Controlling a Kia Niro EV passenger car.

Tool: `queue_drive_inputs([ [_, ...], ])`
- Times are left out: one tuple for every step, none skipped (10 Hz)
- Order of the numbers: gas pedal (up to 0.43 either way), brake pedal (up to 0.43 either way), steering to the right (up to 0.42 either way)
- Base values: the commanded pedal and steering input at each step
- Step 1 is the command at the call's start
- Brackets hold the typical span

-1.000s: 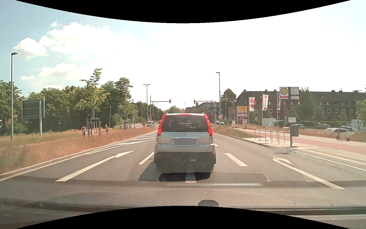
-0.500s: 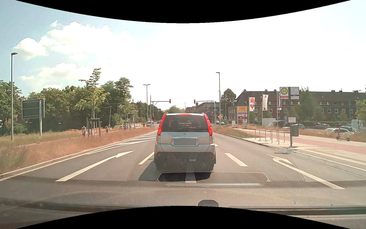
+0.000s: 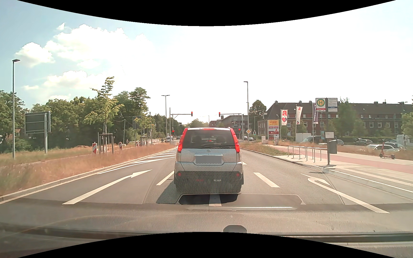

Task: Follow the waypoints while adhering to traffic rules and regulations

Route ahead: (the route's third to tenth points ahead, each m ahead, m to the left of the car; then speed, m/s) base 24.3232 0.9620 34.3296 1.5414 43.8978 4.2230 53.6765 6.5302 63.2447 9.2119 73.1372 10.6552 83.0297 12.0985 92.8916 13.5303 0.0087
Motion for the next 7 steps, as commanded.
queue_drive_inputs([
  [0.0, 0.262, -0.015],
  [0.0, 0.262, -0.014],
  [0.0, 0.262, -0.014],
  [0.0, 0.262, -0.015],
  [0.0, 0.262, -0.014],
  [0.0, 0.262, -0.014],
  [0.0, 0.262, -0.014],
])
